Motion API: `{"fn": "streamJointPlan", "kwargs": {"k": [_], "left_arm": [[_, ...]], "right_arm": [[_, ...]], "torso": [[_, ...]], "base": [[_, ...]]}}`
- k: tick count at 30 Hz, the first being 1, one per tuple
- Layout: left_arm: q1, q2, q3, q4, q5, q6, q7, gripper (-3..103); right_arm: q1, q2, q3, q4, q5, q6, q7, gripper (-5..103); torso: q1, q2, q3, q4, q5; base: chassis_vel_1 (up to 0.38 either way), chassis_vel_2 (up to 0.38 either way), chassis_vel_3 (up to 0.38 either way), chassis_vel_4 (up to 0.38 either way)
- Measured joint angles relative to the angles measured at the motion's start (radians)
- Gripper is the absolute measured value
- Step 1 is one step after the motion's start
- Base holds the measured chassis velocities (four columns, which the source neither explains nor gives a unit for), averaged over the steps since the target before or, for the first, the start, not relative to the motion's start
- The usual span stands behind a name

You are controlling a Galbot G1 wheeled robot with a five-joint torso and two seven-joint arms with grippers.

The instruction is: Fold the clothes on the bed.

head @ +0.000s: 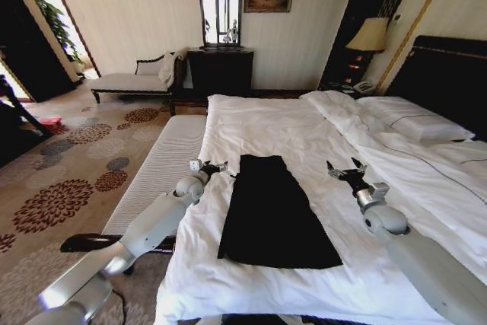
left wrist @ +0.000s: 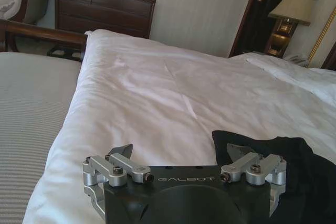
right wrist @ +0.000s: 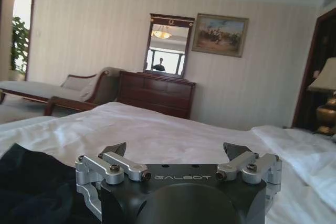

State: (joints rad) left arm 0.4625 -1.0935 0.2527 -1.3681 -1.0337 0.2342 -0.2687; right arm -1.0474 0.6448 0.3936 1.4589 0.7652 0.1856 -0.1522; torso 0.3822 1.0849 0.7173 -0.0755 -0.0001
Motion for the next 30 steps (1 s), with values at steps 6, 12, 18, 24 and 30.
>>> {"fn": "streamJointPlan", "kwargs": {"k": [6,12,18,24,30], "left_arm": [[-0.039,-0.032,0.025,0.056,-0.046,0.000,0.053,100],[-0.099,-0.085,0.051,0.132,-0.110,0.019,0.106,100],[-0.182,-0.189,0.075,0.292,-0.151,0.028,0.170,100],[-0.235,-0.302,0.088,0.436,-0.170,0.028,0.231,100],[-0.246,-0.337,0.090,0.525,-0.111,0.019,0.257,100]], "right_arm": [[0.112,-0.057,-0.106,-0.068,0.311,-0.168,-0.283,100],[0.367,-0.043,-0.316,-0.158,0.504,-0.310,-0.367,100],[0.546,0.002,-0.507,-0.295,0.551,-0.368,-0.410,100],[0.602,0.033,-0.563,-0.426,0.546,-0.392,-0.451,100],[0.626,0.049,-0.591,-0.492,0.500,-0.390,-0.456,100]], "torso": [[0.000,0.000,0.000,0.0000,-0.0001],[0.000,0.000,0.000,0.0005,-0.0002],[0.000,0.000,0.000,0.0013,0.0001],[0.000,0.000,0.000,-0.0013,0.0004],[0.000,0.000,0.000,-0.0001,0.0003]], "base": [[0.000,0.000,0.000,0.000],[0.000,0.000,0.000,0.000],[0.000,0.000,0.000,0.000],[0.000,0.000,0.000,0.000],[0.000,0.000,0.000,0.000]]}}
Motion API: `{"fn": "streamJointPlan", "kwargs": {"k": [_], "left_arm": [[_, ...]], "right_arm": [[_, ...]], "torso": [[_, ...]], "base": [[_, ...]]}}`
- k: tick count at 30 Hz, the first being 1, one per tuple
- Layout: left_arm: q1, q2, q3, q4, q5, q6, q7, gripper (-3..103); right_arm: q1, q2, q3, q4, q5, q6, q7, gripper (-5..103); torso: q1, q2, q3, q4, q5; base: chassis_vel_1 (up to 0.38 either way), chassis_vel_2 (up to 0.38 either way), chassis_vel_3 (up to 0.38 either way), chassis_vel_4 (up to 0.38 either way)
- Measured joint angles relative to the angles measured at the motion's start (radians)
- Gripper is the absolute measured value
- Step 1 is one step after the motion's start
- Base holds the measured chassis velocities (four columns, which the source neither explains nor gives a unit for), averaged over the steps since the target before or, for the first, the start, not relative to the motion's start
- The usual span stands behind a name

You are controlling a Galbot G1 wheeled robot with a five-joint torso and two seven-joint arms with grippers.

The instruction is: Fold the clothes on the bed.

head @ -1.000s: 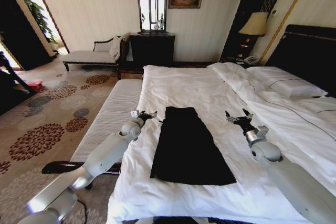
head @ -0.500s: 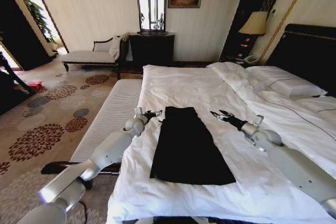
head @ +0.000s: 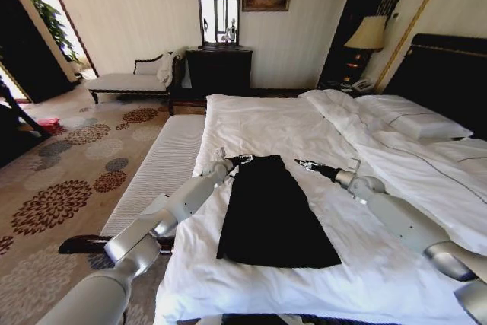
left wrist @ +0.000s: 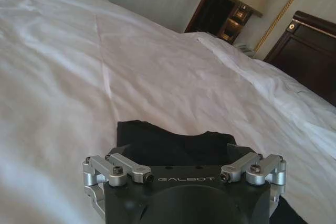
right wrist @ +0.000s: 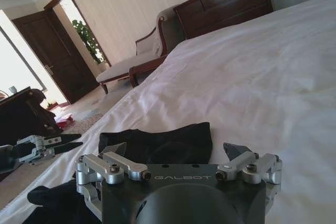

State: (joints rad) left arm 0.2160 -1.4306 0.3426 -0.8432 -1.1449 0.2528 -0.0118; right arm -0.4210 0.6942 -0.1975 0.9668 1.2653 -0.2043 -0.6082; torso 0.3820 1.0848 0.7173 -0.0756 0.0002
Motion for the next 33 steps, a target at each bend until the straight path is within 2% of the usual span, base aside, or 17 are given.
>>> {"fn": "streamJointPlan", "kwargs": {"k": [2,7,11,16,26,33], "left_arm": [[0.000,0.014,-0.010,0.020,0.033,-0.009,-0.001,100],[0.003,0.042,-0.017,0.024,0.044,-0.012,-0.022,100],[0.010,0.040,-0.027,0.030,0.050,-0.009,-0.037,100],[0.014,0.024,-0.037,0.040,0.050,-0.004,-0.042,100],[0.013,0.000,-0.058,0.078,0.060,-0.003,-0.043,100],[0.046,0.003,-0.054,0.037,0.051,0.006,-0.062,100]], "right_arm": [[0.008,0.013,-0.005,-0.015,-0.021,0.009,0.014,100],[0.032,0.026,-0.030,-0.050,-0.067,0.022,0.026,100],[0.048,0.033,-0.053,-0.067,-0.122,0.024,0.033,100],[0.082,0.053,-0.089,-0.099,-0.156,0.025,0.033,100],[0.127,0.080,-0.141,-0.135,-0.177,0.018,0.034,100],[0.127,0.081,-0.167,-0.124,-0.159,-0.005,0.030,100]], "torso": [[0.000,0.000,0.000,0.0005,-0.0001],[0.000,0.000,0.000,0.0010,-0.0002],[0.000,0.000,0.000,0.0003,-0.0003],[0.000,0.000,0.000,0.0004,-0.0002],[0.000,0.000,0.000,0.0004,-0.0002],[0.000,0.000,0.000,0.0004,-0.0003]], "base": [[0.000,0.000,0.000,0.000],[0.000,0.000,0.000,0.000],[0.000,0.000,0.000,0.000],[0.000,0.000,0.000,0.000],[0.000,0.000,0.000,0.000],[0.000,0.000,0.000,0.000]]}}
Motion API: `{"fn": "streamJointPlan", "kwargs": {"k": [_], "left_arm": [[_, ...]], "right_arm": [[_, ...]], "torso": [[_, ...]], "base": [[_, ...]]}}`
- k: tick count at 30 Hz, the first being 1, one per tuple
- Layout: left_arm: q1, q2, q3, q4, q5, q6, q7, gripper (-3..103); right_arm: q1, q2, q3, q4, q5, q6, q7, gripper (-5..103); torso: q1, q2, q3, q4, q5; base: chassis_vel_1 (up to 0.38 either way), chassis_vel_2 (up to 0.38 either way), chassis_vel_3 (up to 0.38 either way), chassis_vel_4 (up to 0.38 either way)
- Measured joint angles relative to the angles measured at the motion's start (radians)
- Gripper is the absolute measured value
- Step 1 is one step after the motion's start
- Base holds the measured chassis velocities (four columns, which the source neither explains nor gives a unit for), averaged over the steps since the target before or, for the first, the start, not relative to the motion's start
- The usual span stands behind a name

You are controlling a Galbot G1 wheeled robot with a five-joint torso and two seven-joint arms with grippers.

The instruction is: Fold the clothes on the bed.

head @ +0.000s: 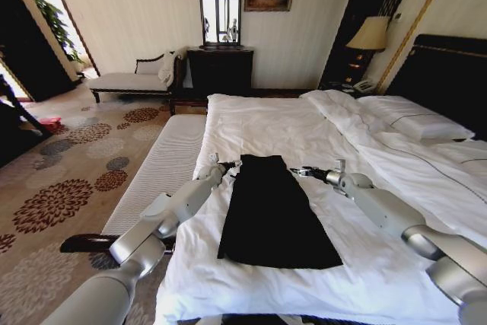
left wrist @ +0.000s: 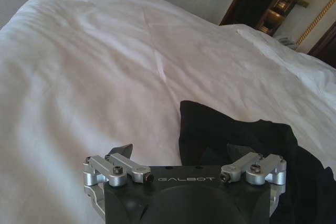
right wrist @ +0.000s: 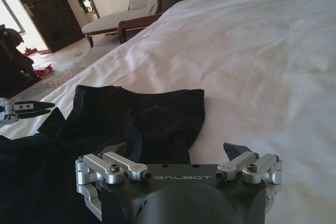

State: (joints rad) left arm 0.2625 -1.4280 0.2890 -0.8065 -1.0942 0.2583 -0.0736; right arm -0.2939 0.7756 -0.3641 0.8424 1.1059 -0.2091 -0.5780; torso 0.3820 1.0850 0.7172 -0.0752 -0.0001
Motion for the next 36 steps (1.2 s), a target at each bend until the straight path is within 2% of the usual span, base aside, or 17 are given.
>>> {"fn": "streamJointPlan", "kwargs": {"k": [6,11,29,31,32,36], "left_arm": [[0.015,-0.012,0.008,-0.009,-0.006,0.004,-0.006,100],[0.015,-0.025,0.004,-0.005,-0.016,0.008,-0.010,100],[0.042,-0.035,0.019,-0.023,-0.037,0.019,-0.031,100],[0.044,-0.035,0.022,-0.027,-0.043,0.021,-0.036,100],[0.047,-0.035,0.022,-0.038,-0.049,0.023,-0.042,100],[0.057,-0.028,0.016,-0.065,-0.053,0.025,-0.052,100]], "right_arm": [[-0.003,0.030,-0.007,-0.038,-0.003,-0.010,-0.010,102],[-0.003,0.054,-0.003,-0.076,-0.019,-0.010,-0.006,97],[-0.029,0.057,0.011,-0.068,0.000,-0.033,-0.001,96],[-0.030,0.061,0.011,-0.068,0.000,-0.035,-0.001,95],[-0.035,0.063,0.013,-0.065,0.000,-0.035,0.000,90],[-0.061,0.058,0.041,-0.041,0.003,-0.034,0.010,94]], "torso": [[0.000,0.000,0.000,0.0000,0.0001],[0.000,0.000,0.000,0.0000,0.0001],[0.000,0.000,0.000,-0.0001,0.0001],[0.000,0.000,0.000,0.0001,0.0001],[0.000,0.000,0.000,0.0002,0.0001],[0.000,0.000,0.000,0.0002,0.0000]], "base": [[0.000,0.000,0.000,0.000],[0.000,0.000,0.000,0.000],[0.000,0.000,0.000,0.000],[0.000,0.000,0.000,0.000],[0.000,0.000,0.000,0.000],[0.000,0.000,0.000,0.000]]}}
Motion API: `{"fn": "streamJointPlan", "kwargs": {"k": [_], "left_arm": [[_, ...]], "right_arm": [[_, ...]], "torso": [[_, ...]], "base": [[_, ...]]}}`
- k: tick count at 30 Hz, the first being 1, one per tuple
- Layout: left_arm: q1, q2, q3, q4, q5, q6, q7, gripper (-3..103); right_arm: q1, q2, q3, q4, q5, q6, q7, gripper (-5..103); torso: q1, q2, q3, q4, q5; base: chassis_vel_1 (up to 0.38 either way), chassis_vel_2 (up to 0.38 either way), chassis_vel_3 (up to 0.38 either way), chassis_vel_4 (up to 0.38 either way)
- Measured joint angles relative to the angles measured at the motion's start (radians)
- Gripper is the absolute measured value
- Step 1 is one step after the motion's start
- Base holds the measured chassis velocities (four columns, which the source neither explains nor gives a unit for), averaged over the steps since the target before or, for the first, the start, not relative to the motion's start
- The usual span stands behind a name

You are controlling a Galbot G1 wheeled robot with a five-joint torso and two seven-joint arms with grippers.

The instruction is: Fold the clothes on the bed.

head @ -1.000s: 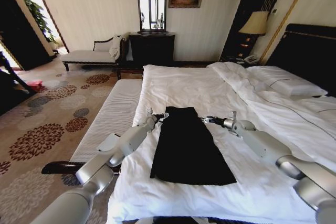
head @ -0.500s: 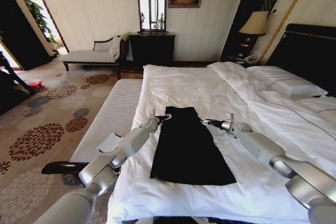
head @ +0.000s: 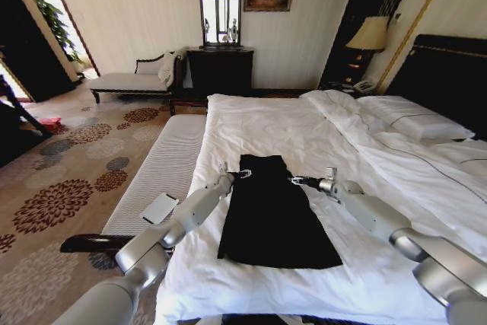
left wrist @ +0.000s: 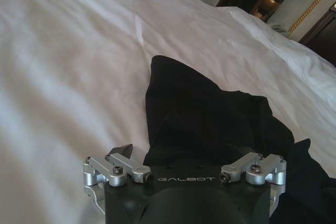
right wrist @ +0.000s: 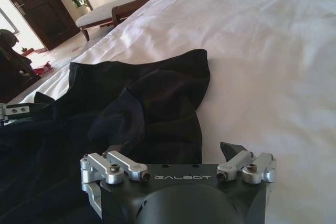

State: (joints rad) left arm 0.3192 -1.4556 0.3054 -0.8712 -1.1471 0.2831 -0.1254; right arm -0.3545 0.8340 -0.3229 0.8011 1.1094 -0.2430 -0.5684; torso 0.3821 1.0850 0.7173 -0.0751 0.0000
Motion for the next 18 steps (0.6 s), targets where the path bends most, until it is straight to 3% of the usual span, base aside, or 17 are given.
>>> {"fn": "streamJointPlan", "kwargs": {"k": [4,7,8,11,18], "left_arm": [[0.023,0.034,-0.029,-0.077,-0.003,0.002,-0.020,100],[0.060,0.149,-0.025,-0.239,-0.032,0.007,-0.043,100],[0.060,0.149,-0.025,-0.239,-0.032,0.007,-0.043,100],[0.106,0.242,-0.017,-0.382,-0.077,0.023,-0.091,100],[0.219,0.344,-0.032,-0.612,-0.136,0.043,-0.178,100]], "right_arm": [[-0.067,-0.034,0.086,0.072,0.010,0.007,0.015,99],[-0.146,-0.099,0.200,0.157,-0.011,0.031,0.005,100],[-0.146,-0.099,0.200,0.157,-0.011,0.031,0.005,100],[-0.218,-0.151,0.291,0.232,-0.017,0.038,0.006,100],[-0.446,-0.253,0.466,0.438,0.013,0.044,0.016,100]], "torso": [[0.000,0.000,0.000,-0.0003,0.0000],[0.000,0.000,0.000,-0.0006,-0.0001],[0.000,0.000,0.000,-0.0006,-0.0001],[0.000,0.000,0.000,0.0003,-0.0001],[0.000,0.000,0.000,-0.0008,-0.0004]], "base": [[0.000,0.000,0.000,0.000],[0.000,0.000,0.000,0.000],[0.000,0.000,0.000,0.000],[0.000,0.000,0.000,0.000],[0.000,0.000,0.000,0.000]]}}
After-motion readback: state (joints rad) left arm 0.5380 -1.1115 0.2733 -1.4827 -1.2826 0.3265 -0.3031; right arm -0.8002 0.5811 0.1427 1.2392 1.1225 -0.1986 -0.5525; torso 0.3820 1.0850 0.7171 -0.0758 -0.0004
